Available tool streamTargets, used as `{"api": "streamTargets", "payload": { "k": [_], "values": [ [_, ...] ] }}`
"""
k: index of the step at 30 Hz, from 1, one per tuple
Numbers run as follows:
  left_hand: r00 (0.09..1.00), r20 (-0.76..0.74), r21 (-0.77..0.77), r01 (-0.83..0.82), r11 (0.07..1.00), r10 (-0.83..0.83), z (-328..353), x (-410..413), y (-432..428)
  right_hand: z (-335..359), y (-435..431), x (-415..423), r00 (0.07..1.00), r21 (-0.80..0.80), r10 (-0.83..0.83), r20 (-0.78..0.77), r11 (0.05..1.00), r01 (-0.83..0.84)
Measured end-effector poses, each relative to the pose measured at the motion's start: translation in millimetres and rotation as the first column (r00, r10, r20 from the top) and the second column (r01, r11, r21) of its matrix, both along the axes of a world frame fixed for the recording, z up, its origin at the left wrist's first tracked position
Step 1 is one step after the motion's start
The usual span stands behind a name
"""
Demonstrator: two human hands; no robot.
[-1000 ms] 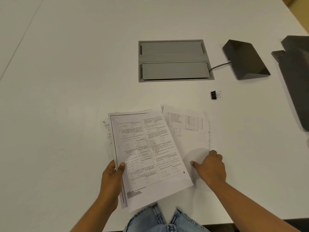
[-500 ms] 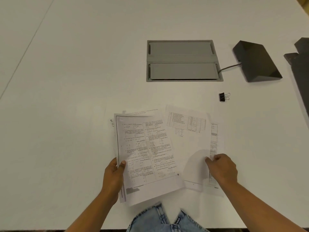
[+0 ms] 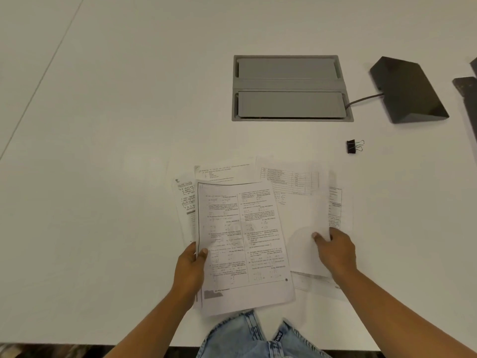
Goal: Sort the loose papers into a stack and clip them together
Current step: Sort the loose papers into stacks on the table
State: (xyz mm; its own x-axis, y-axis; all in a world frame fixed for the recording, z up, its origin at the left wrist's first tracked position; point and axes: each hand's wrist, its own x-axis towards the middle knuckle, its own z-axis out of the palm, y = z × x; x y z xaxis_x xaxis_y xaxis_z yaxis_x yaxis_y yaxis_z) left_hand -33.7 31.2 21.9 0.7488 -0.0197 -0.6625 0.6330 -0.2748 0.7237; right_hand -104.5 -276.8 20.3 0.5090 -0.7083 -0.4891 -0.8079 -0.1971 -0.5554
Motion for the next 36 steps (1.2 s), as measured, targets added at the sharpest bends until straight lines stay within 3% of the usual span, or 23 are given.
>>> {"api": "streamTargets", "payload": {
  "k": [3, 7, 11, 19, 26, 30, 36],
  "values": [
    [0.999, -0.009, -0.032, -0.032, 0.999, 0.032, 2, -1, 3, 9, -17, -8, 0.975, 0.043, -0.129, 0.183, 0.991, 0.123],
    [0.998, -0.004, -0.052, -0.067, 0.996, 0.067, 6, 0, 6, 34, -37, -18, 0.848, 0.191, -0.362, 0.387, 0.931, 0.311],
    [0.996, 0.014, -0.067, -0.092, 0.993, 0.094, 12, 4, 7, 60, -48, -24, 0.803, 0.336, -0.412, 0.43, 0.899, 0.281],
    [0.996, 0.009, -0.173, -0.088, 0.981, 0.09, 25, 11, -10, 62, 2, -26, 0.922, 0.477, -0.196, 0.335, 0.879, 0.013],
    [0.994, -0.076, -0.39, -0.101, 0.915, 0.077, 42, 8, -32, 56, 28, -16, 0.95, 0.345, -0.011, 0.312, 0.933, -0.102],
    [0.996, -0.083, -0.388, -0.071, 0.919, 0.042, 45, 7, -36, 58, 24, -13, 0.955, 0.526, -0.049, 0.294, 0.842, -0.119],
    [0.998, -0.05, -0.3, -0.043, 0.953, 0.029, 53, 7, -39, 63, 29, -18, 0.938, 0.506, 0.007, 0.346, 0.841, -0.192]
  ]
}}
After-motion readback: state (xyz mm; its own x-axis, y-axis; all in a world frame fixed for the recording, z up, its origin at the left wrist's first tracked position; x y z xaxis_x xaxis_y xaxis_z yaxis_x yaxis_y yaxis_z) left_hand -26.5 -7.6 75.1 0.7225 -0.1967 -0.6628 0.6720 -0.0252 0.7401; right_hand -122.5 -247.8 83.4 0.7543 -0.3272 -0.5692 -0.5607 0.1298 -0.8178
